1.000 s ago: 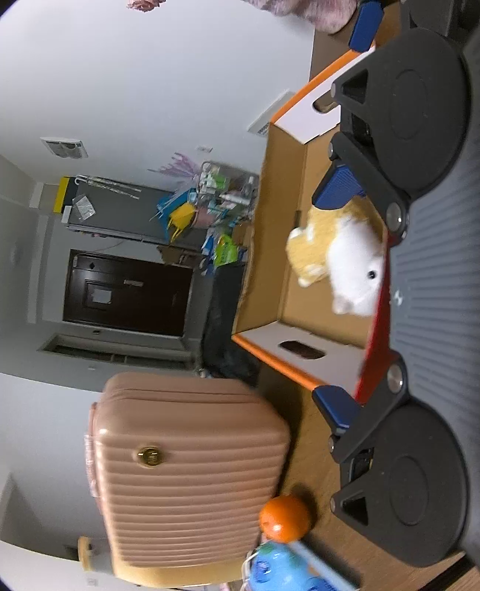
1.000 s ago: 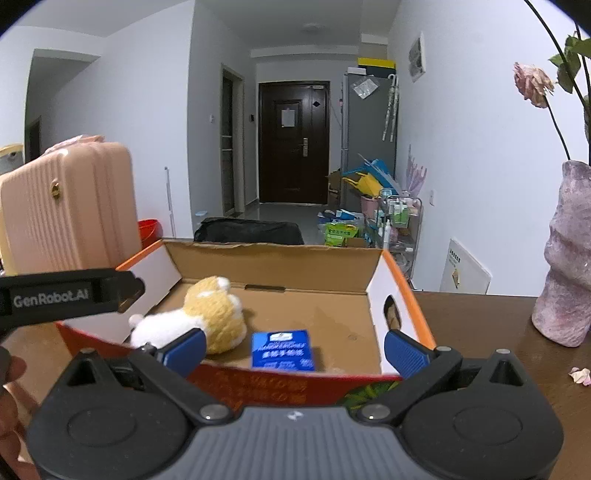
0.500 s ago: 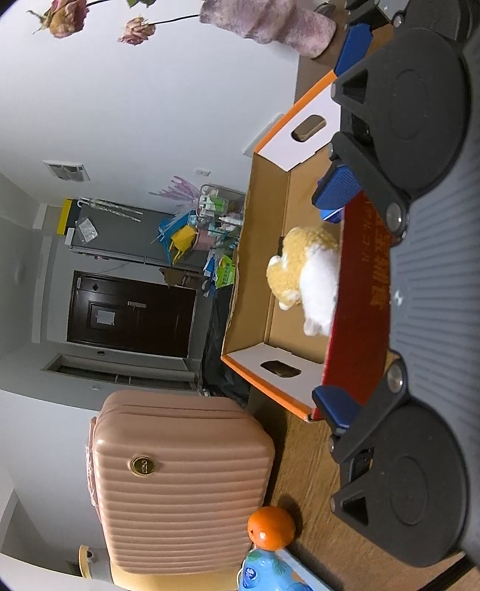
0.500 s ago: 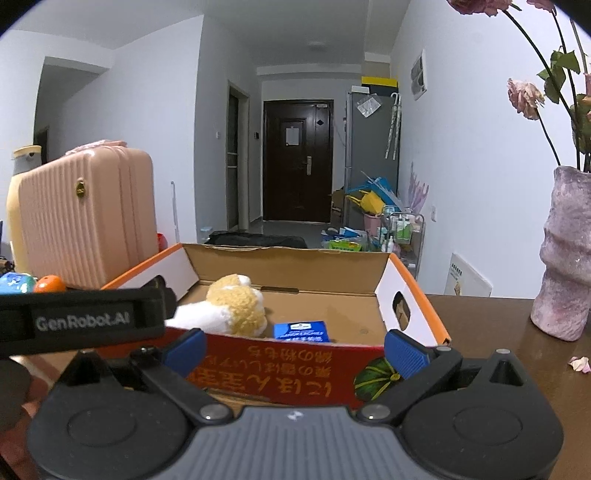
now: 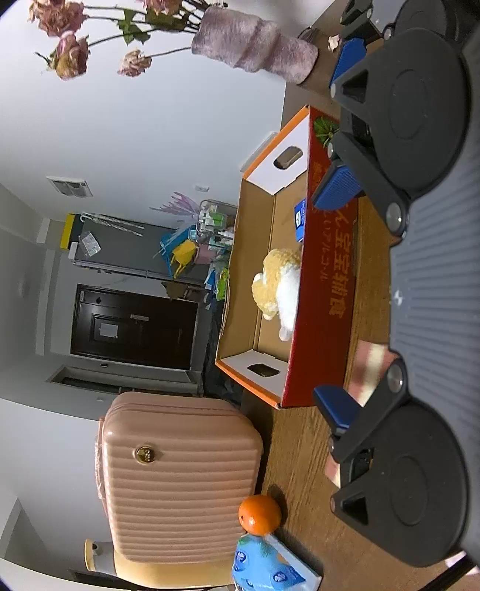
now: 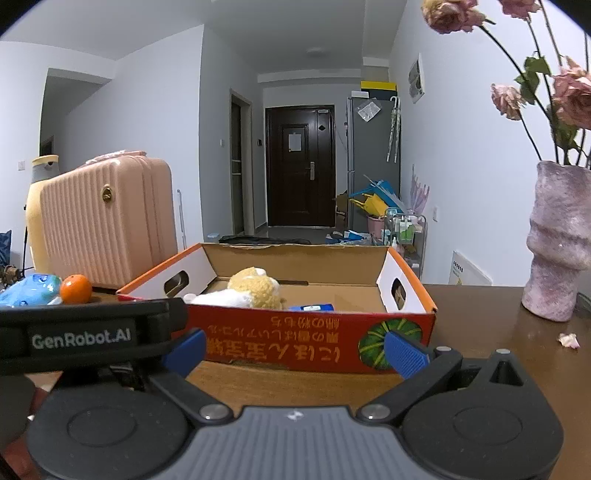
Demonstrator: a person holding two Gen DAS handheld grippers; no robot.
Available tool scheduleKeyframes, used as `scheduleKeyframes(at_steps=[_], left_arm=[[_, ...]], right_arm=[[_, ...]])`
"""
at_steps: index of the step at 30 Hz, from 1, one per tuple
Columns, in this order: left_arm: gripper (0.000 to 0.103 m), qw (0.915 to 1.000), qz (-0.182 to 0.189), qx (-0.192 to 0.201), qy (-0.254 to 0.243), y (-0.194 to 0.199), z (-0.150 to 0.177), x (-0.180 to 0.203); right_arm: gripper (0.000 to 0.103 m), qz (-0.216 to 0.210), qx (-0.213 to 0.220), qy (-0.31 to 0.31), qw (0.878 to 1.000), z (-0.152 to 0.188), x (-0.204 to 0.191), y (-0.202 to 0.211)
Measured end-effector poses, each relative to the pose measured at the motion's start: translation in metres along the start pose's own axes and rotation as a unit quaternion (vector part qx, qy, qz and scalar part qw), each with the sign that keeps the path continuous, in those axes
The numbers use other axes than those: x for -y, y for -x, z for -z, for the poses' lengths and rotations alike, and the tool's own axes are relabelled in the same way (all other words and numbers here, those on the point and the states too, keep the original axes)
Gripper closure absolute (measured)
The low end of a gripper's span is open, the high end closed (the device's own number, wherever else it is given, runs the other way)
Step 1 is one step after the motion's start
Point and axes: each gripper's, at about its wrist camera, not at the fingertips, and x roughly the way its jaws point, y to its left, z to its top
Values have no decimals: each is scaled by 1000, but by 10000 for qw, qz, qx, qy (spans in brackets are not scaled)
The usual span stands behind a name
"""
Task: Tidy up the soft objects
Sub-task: 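Withdraw both grippers from the box back toward the remaining soft items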
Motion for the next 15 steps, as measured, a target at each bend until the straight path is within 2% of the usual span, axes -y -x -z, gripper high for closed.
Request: scheduleKeyframes(at_steps=[15], left_arm=[[0,10000,59,-5,8,62,23,-3]], right_arm=[[0,-59,34,-96,9999,24,-14,64]])
